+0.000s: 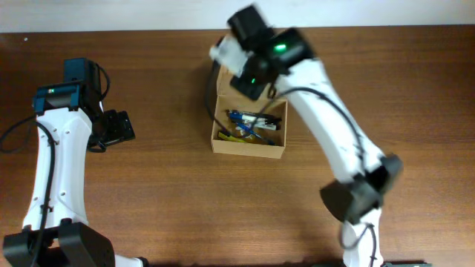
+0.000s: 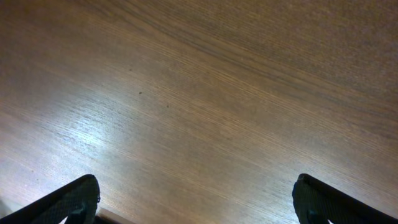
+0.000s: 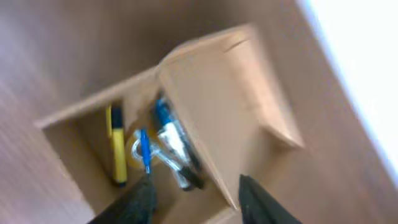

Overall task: Pack container
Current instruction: 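Lift the right gripper up and away from the box, then move both grippers to the box lid's far edge and grasp it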

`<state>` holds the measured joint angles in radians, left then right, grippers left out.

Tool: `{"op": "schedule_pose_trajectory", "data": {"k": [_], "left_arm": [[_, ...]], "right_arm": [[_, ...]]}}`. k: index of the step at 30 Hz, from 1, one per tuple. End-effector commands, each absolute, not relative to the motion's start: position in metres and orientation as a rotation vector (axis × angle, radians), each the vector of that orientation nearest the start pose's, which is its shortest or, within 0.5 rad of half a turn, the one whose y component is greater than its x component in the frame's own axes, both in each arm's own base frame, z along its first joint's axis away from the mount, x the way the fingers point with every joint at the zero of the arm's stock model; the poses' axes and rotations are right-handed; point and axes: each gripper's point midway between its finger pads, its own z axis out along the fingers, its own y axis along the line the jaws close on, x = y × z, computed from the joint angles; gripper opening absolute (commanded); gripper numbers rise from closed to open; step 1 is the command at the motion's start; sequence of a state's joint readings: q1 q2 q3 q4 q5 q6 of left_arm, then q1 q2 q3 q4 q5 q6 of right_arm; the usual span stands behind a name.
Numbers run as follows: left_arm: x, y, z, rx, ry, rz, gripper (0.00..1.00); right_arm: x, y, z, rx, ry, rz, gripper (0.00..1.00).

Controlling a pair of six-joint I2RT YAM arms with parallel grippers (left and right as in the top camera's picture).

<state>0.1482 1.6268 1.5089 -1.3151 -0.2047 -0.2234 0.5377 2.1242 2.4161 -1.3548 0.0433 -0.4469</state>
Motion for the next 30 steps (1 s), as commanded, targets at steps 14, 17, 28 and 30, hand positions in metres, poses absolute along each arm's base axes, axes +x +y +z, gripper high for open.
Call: {"op": "schedule_pose_trajectory", "data": {"k": [14,17,28,30], "left_arm": [[0.347,0.057,0.18,-0.519,2.787,0.018,0.99],[0.364,0.035,0.185,-0.472,2.737,-0.187,0.35],[0.437,-0.031,0.208,-0.345,2.468,-0.811,0.01],[0.446,-0.044,0.195,-0.344,2.474,-0.956,0.02]], "right_arm": [[0.422,0.098,0.373,-0.087,2.437,0.431,0.11],[0.432,0.075,0.356,0.02,2.481,0.531,0.04],[0.475,0.048,0.234,0.241,2.718,0.674,0.04],[0.486,0.06,0.21,0.251,2.729,0.801,0.04]]}}
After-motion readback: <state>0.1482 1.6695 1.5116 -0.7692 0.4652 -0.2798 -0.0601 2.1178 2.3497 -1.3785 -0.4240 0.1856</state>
